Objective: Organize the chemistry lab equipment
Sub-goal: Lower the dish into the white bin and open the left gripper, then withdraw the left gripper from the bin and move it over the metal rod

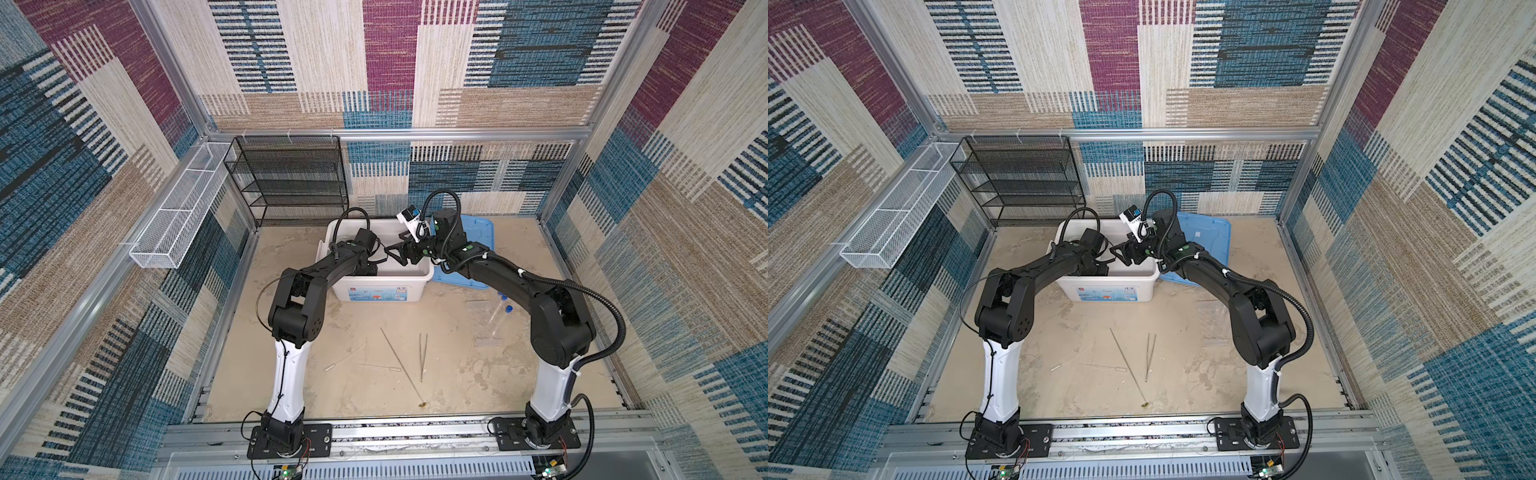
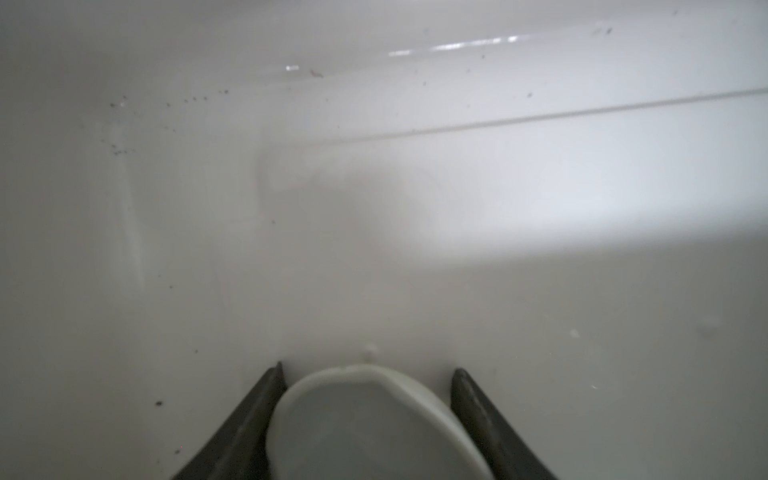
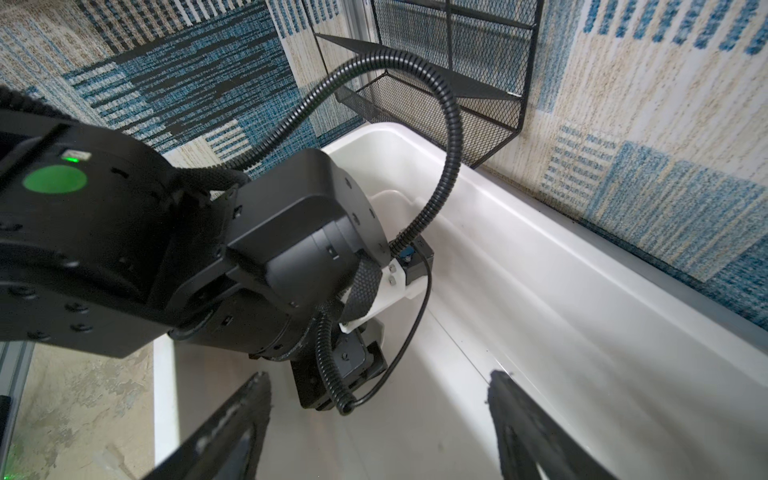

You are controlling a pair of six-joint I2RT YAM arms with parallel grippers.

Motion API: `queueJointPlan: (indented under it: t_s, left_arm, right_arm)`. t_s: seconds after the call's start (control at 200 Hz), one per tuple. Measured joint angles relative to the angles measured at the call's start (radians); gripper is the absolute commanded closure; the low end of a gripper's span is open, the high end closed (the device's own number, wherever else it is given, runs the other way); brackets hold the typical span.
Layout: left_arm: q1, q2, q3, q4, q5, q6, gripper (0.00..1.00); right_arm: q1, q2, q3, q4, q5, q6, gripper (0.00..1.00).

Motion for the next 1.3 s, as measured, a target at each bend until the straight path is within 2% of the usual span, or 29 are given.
queueJointPlan:
  t_s: [0.195, 0.285, 0.446, 0.696, 0.846, 0.881, 0.896, 0.977, 1.107, 1.207, 1.302]
  left_arm:
    - [0.000, -0.006, -0.012, 0.028, -0.001, 0.001, 0.34]
    - [0.000, -0.010, -0.013, 0.028, -0.002, 0.001, 0.24]
    - [0.000, -0.022, -0.013, 0.012, -0.001, 0.001, 0.21]
    - [-0.001, -0.096, 0.008, -0.036, -0.012, 0.001, 0.01]
    - [-0.001, -0.172, 0.045, -0.053, -0.023, 0.001, 0.01]
    - [-0.002, -0.191, 0.050, -0.055, -0.023, 0.001, 0.01]
    - [-0.002, -0.201, 0.051, -0.057, -0.023, 0.001, 0.01]
    - [-0.003, -0.265, 0.049, -0.068, -0.019, 0.000, 0.01]
    - [-0.004, -0.389, 0.029, -0.082, 0.034, -0.013, 0.01]
    - [-0.004, -0.513, -0.042, -0.074, 0.068, -0.043, 0.01]
    - [-0.004, -0.627, -0.117, -0.069, 0.085, -0.083, 0.01]
  right_arm:
    - [0.000, -0.027, -0.014, 0.001, 0.012, 0.023, 0.16]
    - [0.000, -0.034, -0.015, 0.001, 0.013, 0.027, 0.16]
    - [0.000, -0.049, -0.016, -0.001, 0.013, 0.027, 0.16]
    - [0.000, -0.126, -0.060, 0.004, 0.030, 0.041, 0.14]
    - [0.000, -0.208, -0.105, 0.035, 0.045, 0.059, 0.09]
    - [0.000, -0.225, -0.106, 0.038, 0.058, 0.067, 0.05]
    - [0.000, -0.232, -0.108, 0.040, 0.063, 0.071, 0.00]
    - [-0.001, -0.278, -0.124, 0.044, 0.085, 0.086, 0.01]
    - [-0.002, -0.376, -0.183, 0.036, 0.201, 0.132, 0.01]
    - [-0.005, -0.473, -0.261, 0.023, 0.270, 0.134, 0.01]
    - [-0.004, -0.557, -0.324, -0.004, 0.283, 0.117, 0.01]
